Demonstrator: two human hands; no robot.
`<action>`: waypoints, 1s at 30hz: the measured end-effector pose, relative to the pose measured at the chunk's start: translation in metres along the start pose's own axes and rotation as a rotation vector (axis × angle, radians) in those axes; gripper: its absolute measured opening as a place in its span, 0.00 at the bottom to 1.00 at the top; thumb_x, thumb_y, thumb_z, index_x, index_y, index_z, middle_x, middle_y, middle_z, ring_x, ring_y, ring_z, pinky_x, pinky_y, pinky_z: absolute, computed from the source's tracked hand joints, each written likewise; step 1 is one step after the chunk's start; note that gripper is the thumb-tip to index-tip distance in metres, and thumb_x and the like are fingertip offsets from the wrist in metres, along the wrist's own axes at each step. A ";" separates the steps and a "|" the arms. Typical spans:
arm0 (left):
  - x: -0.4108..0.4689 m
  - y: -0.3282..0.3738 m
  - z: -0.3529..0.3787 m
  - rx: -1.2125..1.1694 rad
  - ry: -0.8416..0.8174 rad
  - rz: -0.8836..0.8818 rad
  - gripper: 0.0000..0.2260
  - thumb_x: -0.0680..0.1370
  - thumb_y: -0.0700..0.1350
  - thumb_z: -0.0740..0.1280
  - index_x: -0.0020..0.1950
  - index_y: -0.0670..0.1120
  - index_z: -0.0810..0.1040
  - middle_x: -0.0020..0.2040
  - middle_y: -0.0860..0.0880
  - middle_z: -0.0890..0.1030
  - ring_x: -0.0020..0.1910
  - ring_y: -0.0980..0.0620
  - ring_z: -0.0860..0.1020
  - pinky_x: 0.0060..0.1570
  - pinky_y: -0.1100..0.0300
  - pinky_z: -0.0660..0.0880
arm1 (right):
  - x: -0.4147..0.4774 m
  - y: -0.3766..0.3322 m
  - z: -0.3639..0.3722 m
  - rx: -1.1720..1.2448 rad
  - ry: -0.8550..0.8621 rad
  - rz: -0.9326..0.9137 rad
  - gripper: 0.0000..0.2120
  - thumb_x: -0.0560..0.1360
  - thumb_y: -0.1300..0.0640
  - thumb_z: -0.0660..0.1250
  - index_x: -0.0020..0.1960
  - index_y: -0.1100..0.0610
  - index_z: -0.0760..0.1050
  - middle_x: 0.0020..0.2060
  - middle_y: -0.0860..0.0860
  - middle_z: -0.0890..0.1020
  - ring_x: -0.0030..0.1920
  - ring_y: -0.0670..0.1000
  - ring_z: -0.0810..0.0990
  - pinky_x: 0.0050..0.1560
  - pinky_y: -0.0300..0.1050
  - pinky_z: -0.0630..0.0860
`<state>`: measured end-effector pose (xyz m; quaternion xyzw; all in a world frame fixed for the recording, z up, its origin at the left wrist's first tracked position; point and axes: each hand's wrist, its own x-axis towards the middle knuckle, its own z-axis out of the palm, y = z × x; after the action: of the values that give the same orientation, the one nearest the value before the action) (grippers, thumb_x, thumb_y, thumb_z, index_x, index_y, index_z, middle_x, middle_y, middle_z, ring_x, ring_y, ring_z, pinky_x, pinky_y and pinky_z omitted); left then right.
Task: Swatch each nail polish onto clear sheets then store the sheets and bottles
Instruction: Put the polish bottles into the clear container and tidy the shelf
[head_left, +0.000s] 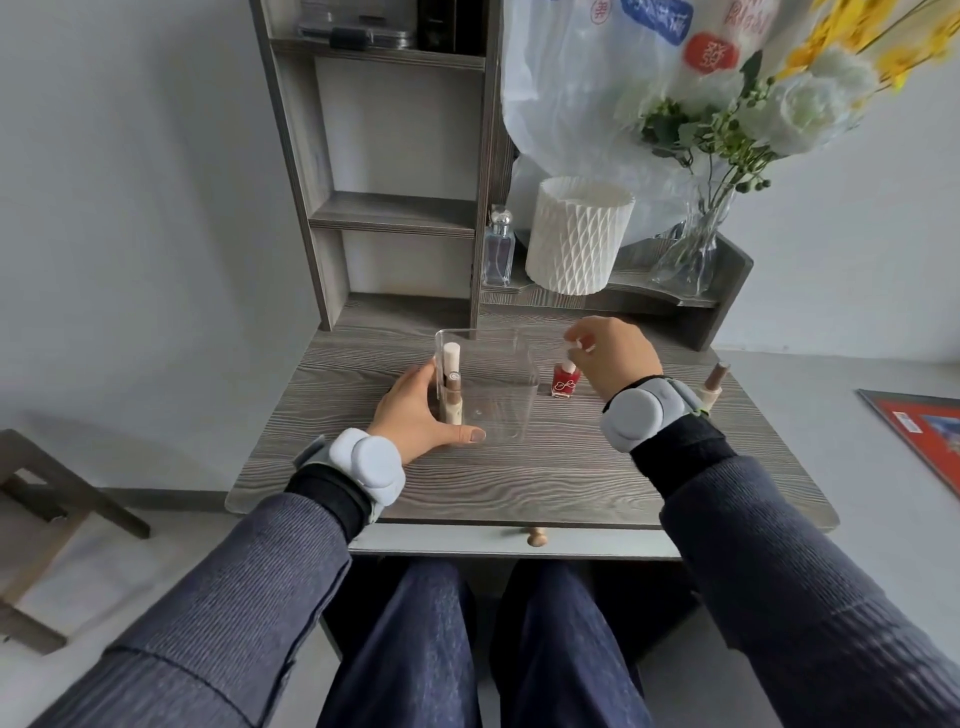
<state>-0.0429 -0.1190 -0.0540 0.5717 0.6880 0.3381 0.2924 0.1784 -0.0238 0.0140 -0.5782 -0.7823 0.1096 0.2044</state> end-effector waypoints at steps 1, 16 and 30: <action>0.001 0.000 0.000 -0.001 -0.001 0.003 0.56 0.49 0.69 0.75 0.73 0.51 0.62 0.68 0.53 0.69 0.67 0.51 0.68 0.68 0.49 0.66 | 0.001 0.001 0.000 0.004 0.005 -0.004 0.11 0.77 0.60 0.64 0.58 0.52 0.79 0.53 0.53 0.83 0.52 0.55 0.80 0.52 0.50 0.77; 0.004 0.006 0.010 -0.044 -0.015 0.076 0.39 0.61 0.53 0.80 0.68 0.52 0.67 0.62 0.53 0.72 0.61 0.53 0.71 0.62 0.57 0.68 | 0.001 -0.013 -0.016 0.265 0.400 -0.203 0.09 0.80 0.56 0.62 0.56 0.56 0.78 0.50 0.51 0.80 0.44 0.51 0.79 0.47 0.53 0.78; 0.005 0.009 0.020 -0.044 -0.052 0.089 0.46 0.57 0.61 0.79 0.71 0.55 0.64 0.64 0.54 0.72 0.64 0.53 0.71 0.66 0.49 0.68 | 0.007 -0.031 0.001 0.161 0.141 -0.453 0.06 0.76 0.58 0.68 0.51 0.57 0.81 0.45 0.49 0.84 0.47 0.51 0.81 0.61 0.51 0.72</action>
<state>-0.0226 -0.1100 -0.0592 0.6038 0.6464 0.3508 0.3074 0.1496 -0.0264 0.0270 -0.3761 -0.8643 0.0824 0.3235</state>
